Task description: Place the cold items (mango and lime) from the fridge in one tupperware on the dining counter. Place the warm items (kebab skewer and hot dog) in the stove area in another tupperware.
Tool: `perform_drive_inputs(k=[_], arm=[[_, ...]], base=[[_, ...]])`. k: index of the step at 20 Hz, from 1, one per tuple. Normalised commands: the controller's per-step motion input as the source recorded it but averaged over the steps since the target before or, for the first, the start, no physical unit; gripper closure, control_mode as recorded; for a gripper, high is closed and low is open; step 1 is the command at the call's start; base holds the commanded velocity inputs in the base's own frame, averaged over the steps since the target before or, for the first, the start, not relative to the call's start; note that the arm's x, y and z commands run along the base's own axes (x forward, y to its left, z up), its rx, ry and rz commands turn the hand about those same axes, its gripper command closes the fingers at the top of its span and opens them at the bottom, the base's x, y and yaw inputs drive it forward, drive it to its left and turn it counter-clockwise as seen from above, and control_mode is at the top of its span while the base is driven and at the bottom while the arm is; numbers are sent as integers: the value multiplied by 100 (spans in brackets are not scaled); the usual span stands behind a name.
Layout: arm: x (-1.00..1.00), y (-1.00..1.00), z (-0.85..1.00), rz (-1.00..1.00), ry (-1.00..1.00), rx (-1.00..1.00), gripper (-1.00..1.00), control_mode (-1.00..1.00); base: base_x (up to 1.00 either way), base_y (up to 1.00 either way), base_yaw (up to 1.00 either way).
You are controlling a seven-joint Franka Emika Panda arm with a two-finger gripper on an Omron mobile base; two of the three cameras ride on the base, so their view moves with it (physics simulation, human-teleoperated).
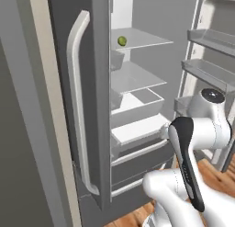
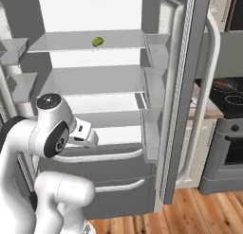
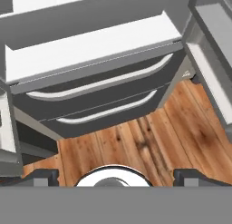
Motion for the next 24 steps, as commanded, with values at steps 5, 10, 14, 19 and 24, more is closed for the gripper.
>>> perform_drive_inputs(k=[5,10,14,19,24], arm=[[0,0,0,0,0,0,-100,100],[0,0,0,0,0,0,-100,100],[0,0,0,0,0,0,-100,100],[0,0,0,0,0,0,-100,100],[0,0,0,0,0,0,-100,100]], base=[[45,-41,32],[47,-35,29],[51,-34,29],[50,-29,25],[45,-18,22]])
